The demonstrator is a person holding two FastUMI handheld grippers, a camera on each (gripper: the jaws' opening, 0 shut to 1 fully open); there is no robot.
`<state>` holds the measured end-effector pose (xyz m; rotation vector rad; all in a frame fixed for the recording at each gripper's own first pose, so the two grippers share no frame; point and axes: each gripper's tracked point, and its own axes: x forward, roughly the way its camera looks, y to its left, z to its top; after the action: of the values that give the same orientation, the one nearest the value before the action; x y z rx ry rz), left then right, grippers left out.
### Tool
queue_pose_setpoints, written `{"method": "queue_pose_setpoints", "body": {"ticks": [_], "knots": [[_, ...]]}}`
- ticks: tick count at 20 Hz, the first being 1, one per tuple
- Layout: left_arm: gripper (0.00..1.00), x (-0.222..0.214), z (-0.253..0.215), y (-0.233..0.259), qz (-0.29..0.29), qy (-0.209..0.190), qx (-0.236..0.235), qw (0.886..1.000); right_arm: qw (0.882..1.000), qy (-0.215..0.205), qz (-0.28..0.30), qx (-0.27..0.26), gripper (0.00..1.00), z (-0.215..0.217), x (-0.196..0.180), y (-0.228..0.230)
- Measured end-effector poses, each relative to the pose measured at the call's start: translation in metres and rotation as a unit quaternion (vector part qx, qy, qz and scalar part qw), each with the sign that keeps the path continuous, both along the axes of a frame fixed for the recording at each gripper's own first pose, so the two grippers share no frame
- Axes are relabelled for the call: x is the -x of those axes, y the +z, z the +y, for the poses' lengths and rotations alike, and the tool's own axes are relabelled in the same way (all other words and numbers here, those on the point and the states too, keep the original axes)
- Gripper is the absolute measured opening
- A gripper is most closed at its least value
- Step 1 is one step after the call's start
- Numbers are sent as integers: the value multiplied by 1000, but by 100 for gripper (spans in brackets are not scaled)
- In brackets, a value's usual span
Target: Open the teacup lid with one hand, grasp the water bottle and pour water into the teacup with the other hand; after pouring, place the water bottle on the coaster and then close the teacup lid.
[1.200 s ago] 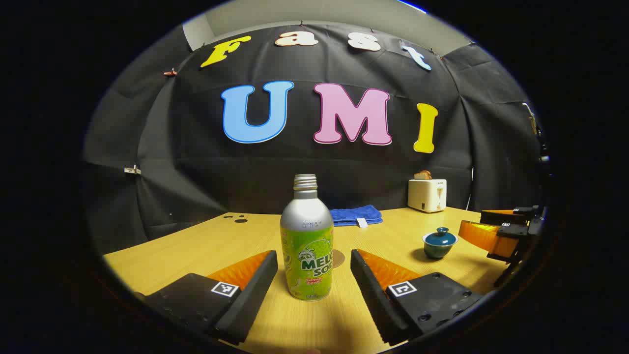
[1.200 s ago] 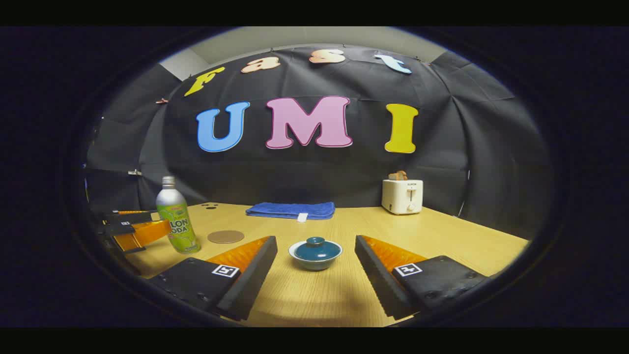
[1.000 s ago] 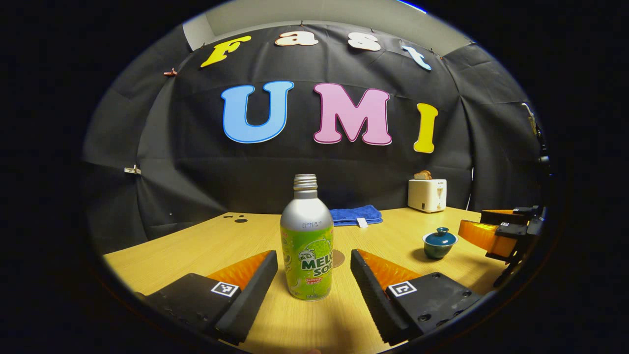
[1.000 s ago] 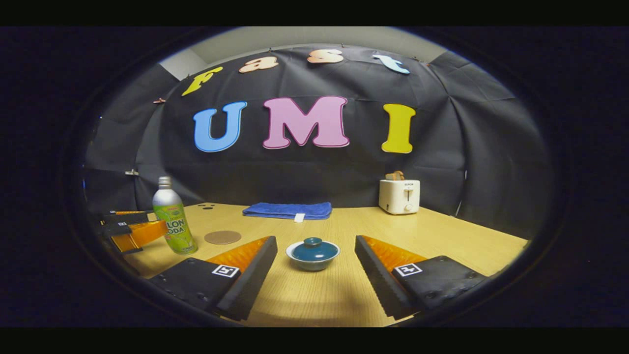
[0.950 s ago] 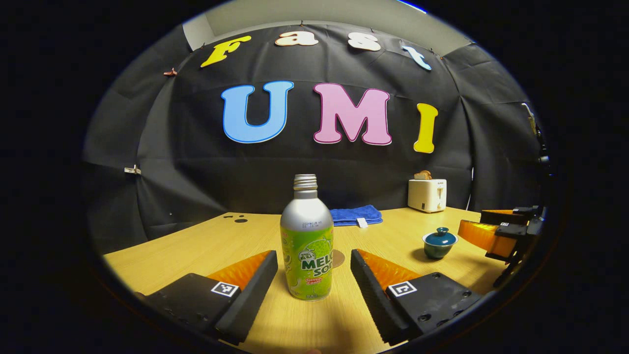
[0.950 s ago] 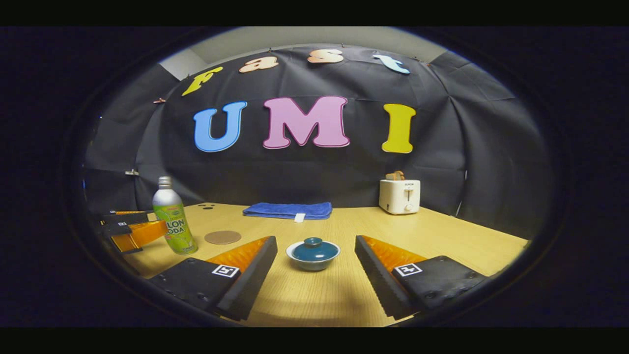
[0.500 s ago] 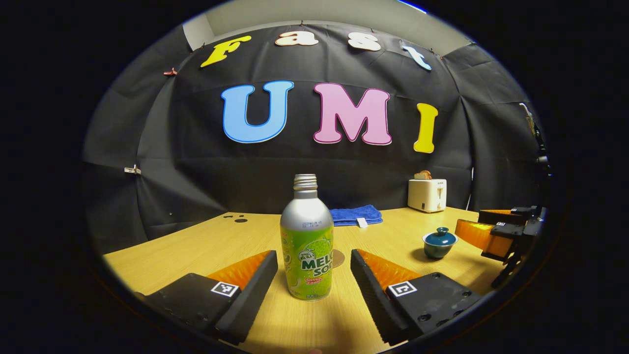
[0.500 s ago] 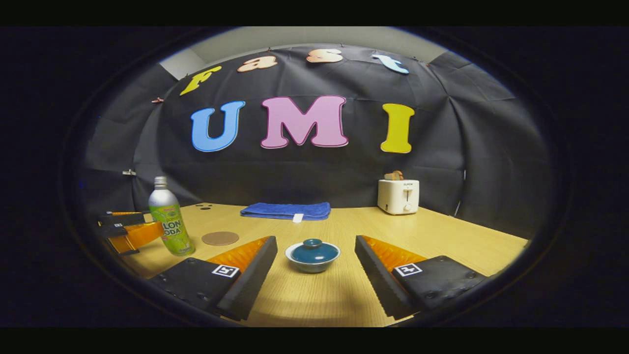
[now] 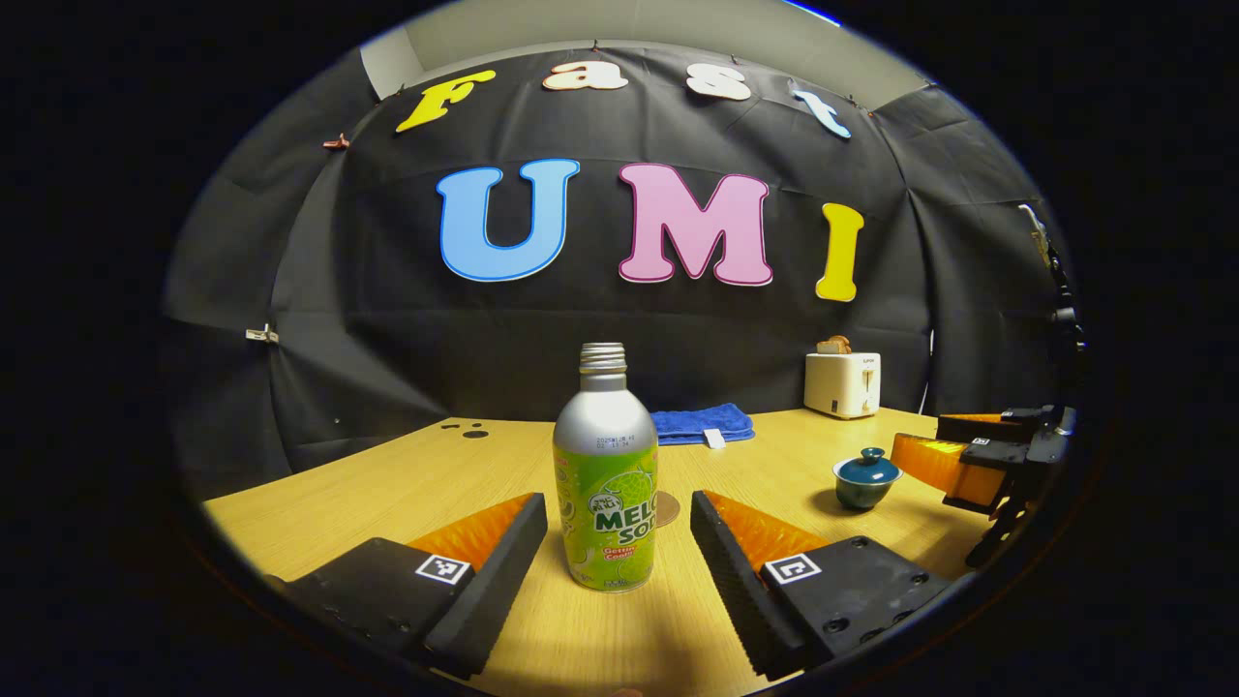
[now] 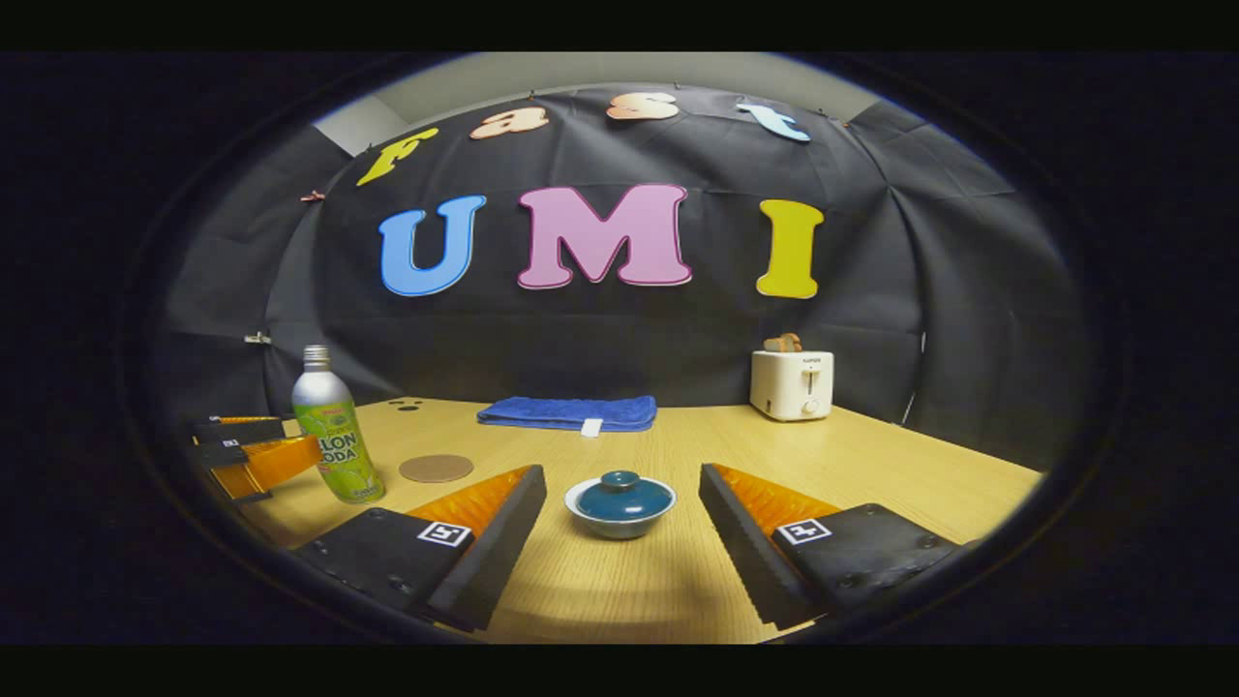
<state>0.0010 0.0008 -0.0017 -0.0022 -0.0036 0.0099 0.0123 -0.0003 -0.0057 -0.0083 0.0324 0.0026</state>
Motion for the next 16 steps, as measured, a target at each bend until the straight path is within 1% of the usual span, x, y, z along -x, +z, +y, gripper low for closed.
{"method": "queue_pose_setpoints", "body": {"ticks": [4,7,9,10,13,15,16], "knots": [[95,0,-1,1,0,1,0,1000,999,11,40,16,98,0,-18,-12],[95,-1,0,1,0,1,0,1000,997,10,57,53,99,-4,-36,-17],[95,-2,0,1,-1,1,0,1000,996,8,65,68,97,-6,-46,-19],[95,0,0,0,-1,1,0,1000,995,12,69,68,92,-4,-49,-20],[95,1,1,2,-1,2,0,1000,995,16,82,56,86,0,-60,-26],[95,0,0,1,-1,2,0,1000,994,20,93,53,78,3,-67,-29],[95,0,1,1,-1,2,0,1000,994,20,96,57,70,3,-70,-29]]}}
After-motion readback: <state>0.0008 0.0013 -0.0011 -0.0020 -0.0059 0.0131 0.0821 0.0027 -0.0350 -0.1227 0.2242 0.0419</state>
